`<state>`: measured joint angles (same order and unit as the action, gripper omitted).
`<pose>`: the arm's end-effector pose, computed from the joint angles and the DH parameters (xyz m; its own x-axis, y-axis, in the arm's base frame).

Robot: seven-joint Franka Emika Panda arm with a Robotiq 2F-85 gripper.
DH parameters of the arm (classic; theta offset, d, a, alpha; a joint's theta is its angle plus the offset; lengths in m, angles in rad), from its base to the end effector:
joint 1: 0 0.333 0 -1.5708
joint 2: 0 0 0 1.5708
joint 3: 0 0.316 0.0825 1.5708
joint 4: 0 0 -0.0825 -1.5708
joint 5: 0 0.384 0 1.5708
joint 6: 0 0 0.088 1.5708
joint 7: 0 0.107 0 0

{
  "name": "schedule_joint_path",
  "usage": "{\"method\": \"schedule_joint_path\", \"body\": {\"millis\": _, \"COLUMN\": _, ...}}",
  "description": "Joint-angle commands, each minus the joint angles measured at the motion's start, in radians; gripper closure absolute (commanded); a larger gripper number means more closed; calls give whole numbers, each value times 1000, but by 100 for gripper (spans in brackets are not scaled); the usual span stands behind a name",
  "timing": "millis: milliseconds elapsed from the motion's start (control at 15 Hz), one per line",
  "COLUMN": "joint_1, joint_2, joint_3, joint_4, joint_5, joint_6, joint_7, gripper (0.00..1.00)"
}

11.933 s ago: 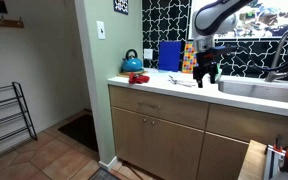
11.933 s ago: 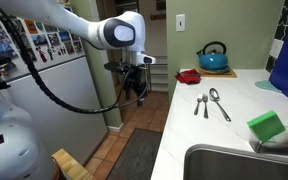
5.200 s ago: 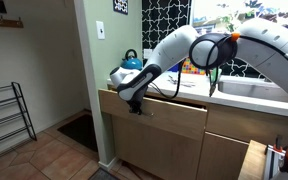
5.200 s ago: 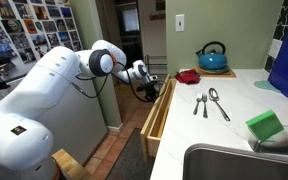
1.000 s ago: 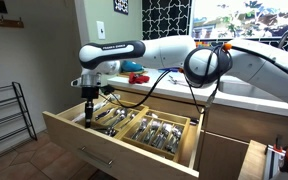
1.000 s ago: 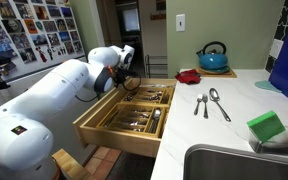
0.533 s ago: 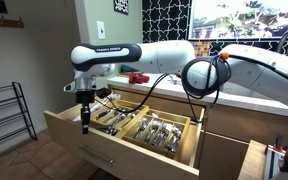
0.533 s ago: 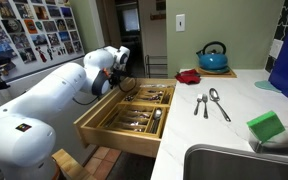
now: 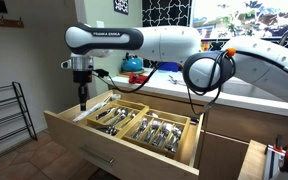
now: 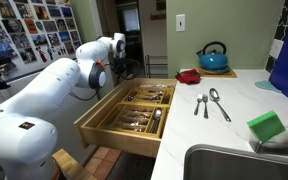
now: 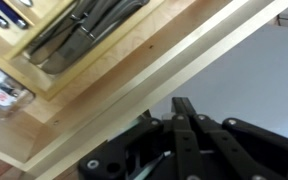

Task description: Open the drawer

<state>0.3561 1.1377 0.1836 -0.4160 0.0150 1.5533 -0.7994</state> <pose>0.7208 0.3275 0.3776 0.3361 0.9323 0.1336 0.9392 -0.3212 -0.1215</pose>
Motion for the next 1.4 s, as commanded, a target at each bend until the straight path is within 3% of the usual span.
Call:
{"method": "schedule_joint_path", "body": {"millis": 0, "joint_1": -11, "joint_2": -59, "joint_3": -70, "joint_4": -6, "joint_5": -48, "joint_6": 7, "joint_7": 119, "gripper": 67}}
{"method": "schedule_joint_path", "body": {"millis": 333, "joint_1": -75, "joint_2": -119, "joint_3": -129, "joint_4": -23, "joint_5": -78, "joint_6": -26, "joint_7": 298, "gripper": 28}}
{"method": "schedule_joint_path", "body": {"millis": 600, "joint_1": -101, "joint_2": -153, "joint_3": -151, "joint_4": -41, "joint_5": -80, "joint_6": -122, "joint_7": 463, "gripper": 1}}
{"method": "schedule_joint_path", "body": {"millis": 867, "joint_1": -90, "joint_2": -182, "joint_3": -148, "joint_4": -39, "joint_5": -80, "joint_6": -231, "joint_7": 546, "gripper": 0}}
{"method": "schedule_joint_path", "body": {"millis": 1133, "joint_1": -77, "joint_2": -216, "joint_3": -138, "joint_4": -34, "joint_5": -86, "joint_6": -295, "joint_7": 476, "gripper": 0}}
{"method": "schedule_joint_path", "body": {"millis": 1333, "joint_1": -77, "joint_2": -210, "joint_3": -135, "joint_4": -24, "joint_5": -87, "joint_6": -260, "joint_7": 470, "gripper": 0}}
